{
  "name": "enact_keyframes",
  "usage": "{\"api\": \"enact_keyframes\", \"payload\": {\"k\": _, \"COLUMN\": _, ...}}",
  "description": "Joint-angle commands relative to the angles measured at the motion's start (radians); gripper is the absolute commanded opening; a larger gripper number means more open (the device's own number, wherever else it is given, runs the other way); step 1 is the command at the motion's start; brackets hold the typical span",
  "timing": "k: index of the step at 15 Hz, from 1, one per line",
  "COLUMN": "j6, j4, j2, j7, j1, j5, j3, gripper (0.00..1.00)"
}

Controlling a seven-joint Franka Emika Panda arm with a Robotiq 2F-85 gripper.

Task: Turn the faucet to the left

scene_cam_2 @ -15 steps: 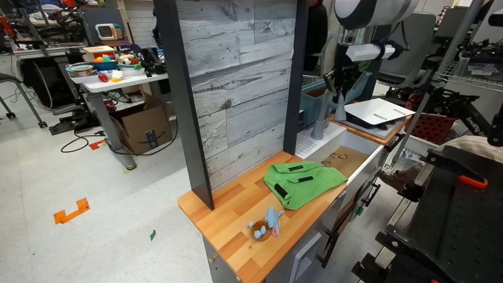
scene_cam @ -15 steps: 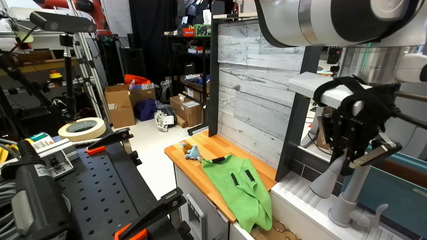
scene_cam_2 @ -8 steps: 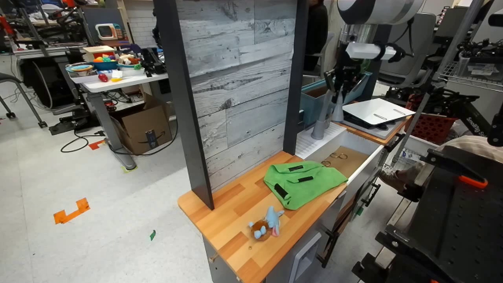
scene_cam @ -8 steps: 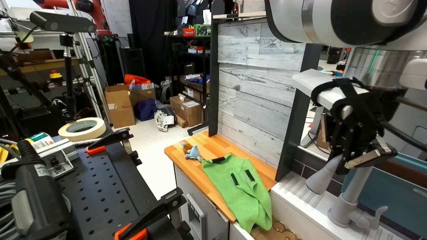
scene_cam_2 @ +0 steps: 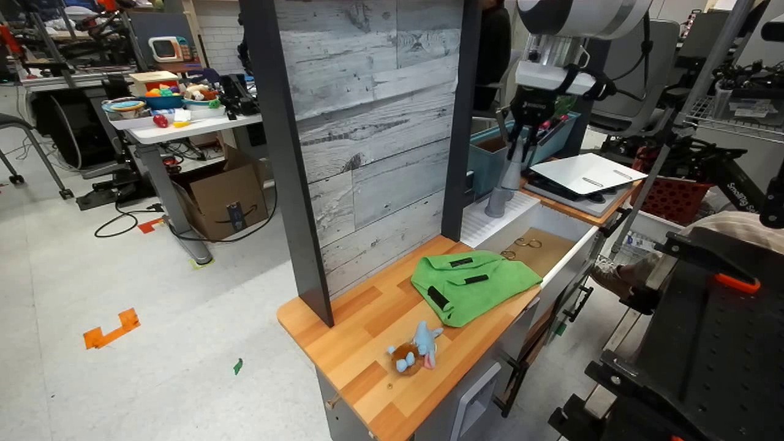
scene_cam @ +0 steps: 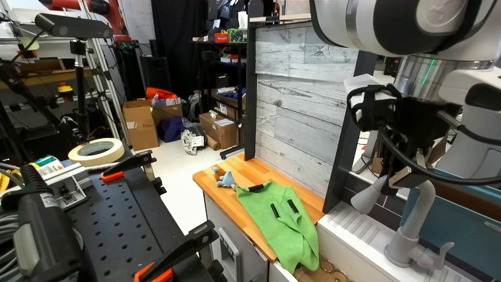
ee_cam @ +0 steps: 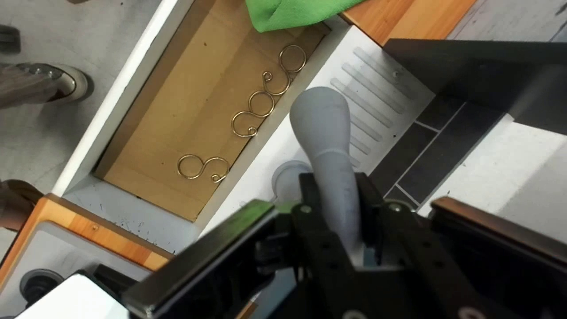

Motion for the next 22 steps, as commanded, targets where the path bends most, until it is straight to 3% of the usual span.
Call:
{"api": "enact_keyframes", "payload": {"k": 1, "j6": -0.025, "j4": 0.018, "j2": -0.012, "j7": 0.107, "j1": 0.009, "j5": 0.102, "j3": 0.011, "gripper": 0.06}}
{"api": "enact_keyframes", "payload": {"k": 7, "j6": 0.093, "j4": 0.009, "j2": -0.003, "j7": 0.221, "j1": 0.018, "j5": 0.201, "j3": 0.009, "gripper": 0.06}}
{"api": "enact_keyframes", "payload": {"k": 15, "j6": 0.289, "j4": -0.042, "j2": -0.003, "j7": 0.380, "j1": 0.051, "j5": 0.251, "j3": 0.004, "gripper": 0.06}}
{"api": "enact_keyframes", "payload": {"k": 16, "j6": 0.315, "j4": -0.056, "j2": -0.007, "j7": 0.400, "j1": 0.058, "j5": 0.251, "j3": 0.001, "gripper": 0.49}}
{"api": "enact_keyframes", "payload": {"k": 18, "j6": 0.405, "j4": -0.082, "j2": -0.014, "j7": 0.436, "j1": 0.074, "j5": 0.257, "j3": -0.005, "gripper": 0.56}}
{"api": "enact_keyframes", "payload": {"k": 22, "j6": 0.600, "j4": -0.172, "j2": -0.034, "j7": 0.484, "j1": 0.096, "j5": 0.267, "j3": -0.017, "gripper": 0.86}}
